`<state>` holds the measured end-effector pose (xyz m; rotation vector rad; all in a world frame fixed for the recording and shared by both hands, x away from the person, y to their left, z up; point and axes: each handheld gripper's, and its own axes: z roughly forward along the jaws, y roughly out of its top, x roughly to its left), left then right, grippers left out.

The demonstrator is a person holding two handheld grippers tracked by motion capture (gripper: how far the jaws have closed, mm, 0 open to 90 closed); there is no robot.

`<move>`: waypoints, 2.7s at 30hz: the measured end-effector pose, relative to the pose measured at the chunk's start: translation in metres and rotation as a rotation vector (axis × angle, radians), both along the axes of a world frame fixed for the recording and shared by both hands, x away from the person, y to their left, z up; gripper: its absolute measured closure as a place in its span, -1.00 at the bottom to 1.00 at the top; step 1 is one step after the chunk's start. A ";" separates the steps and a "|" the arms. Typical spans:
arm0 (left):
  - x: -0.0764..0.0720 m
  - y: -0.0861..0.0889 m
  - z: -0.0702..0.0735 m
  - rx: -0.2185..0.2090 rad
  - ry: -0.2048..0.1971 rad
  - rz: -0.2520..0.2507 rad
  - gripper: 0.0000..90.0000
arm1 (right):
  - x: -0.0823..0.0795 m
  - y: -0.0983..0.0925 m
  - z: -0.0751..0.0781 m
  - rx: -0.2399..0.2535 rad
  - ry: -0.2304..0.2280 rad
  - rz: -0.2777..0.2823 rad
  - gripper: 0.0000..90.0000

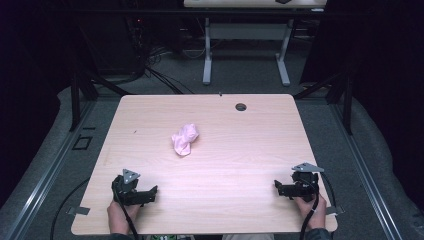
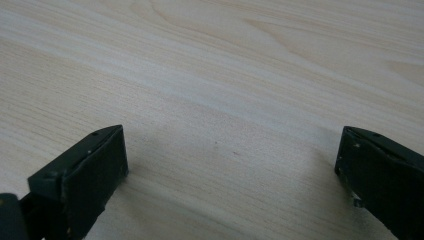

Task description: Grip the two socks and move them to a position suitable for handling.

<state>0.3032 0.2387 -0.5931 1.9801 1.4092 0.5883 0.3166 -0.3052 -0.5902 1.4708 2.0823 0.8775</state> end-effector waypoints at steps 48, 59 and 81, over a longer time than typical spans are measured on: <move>0.145 -0.100 0.069 0.004 -0.028 -0.204 -0.46 | 0.001 0.001 0.000 -0.001 0.001 -0.001 -1.00; 0.169 -0.122 0.042 0.077 0.019 -0.172 0.44 | 0.001 0.001 0.000 0.002 -0.002 -0.004 -1.00; 0.129 -0.101 0.088 0.042 -0.084 -0.240 0.87 | 0.001 0.001 0.000 -0.001 0.001 -0.002 -1.00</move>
